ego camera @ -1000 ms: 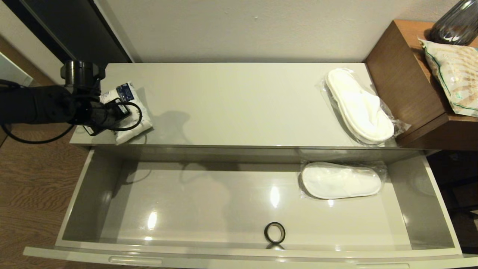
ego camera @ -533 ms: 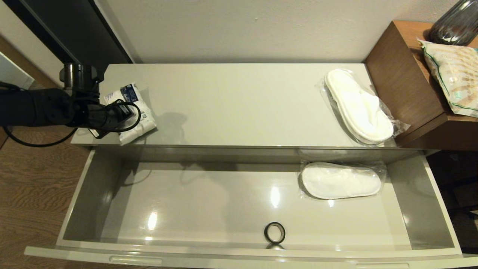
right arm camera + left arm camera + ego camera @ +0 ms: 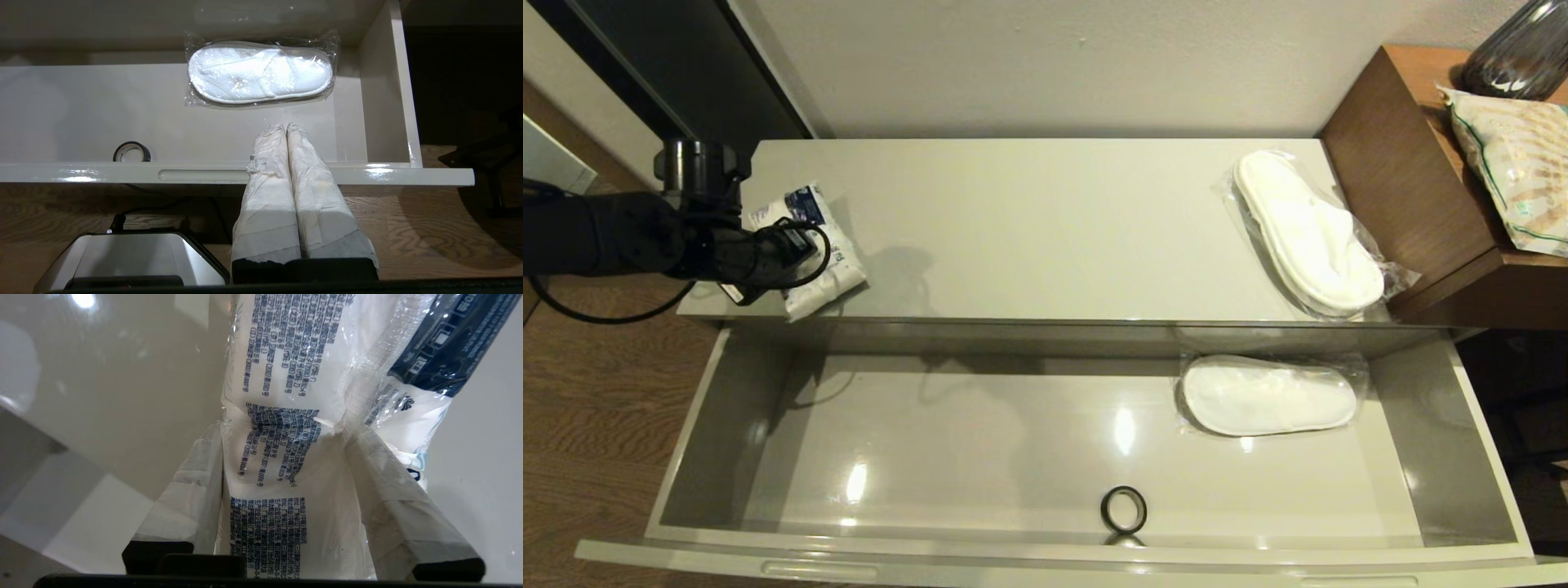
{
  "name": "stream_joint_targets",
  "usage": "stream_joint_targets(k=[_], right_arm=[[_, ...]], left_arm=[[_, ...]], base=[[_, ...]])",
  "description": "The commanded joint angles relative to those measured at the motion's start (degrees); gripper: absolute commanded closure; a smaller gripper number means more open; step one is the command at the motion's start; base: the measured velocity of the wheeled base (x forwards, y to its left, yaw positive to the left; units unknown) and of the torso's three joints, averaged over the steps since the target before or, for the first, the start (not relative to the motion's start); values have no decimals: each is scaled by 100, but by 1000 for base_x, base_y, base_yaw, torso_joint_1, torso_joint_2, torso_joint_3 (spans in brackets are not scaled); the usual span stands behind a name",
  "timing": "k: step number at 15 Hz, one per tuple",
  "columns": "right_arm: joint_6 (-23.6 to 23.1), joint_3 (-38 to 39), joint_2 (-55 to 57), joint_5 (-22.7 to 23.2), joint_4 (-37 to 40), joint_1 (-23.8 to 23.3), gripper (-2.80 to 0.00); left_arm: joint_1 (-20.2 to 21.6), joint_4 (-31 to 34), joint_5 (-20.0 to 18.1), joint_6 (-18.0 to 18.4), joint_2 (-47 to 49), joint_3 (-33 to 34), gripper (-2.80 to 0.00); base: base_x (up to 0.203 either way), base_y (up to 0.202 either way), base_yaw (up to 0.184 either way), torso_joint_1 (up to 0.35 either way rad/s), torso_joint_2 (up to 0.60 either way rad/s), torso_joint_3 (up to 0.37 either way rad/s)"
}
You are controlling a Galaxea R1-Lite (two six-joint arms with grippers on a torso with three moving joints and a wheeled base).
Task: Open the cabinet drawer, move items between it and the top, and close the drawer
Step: Pick up the tissue on the table
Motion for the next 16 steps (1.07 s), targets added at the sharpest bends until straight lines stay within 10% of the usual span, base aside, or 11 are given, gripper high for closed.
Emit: stream_joint_targets(k=[1,16], right_arm=[[-3,1,7,1,-2,2,0],[-3,1,7,1,-2,2,0]], left_arm=[[-16,19,-109,-31,-98,241,0],[-45,28,-765,-86,-1706,1211,0]], base=[[0,0,0,0,0,0],[0,0,0,0,0,0]])
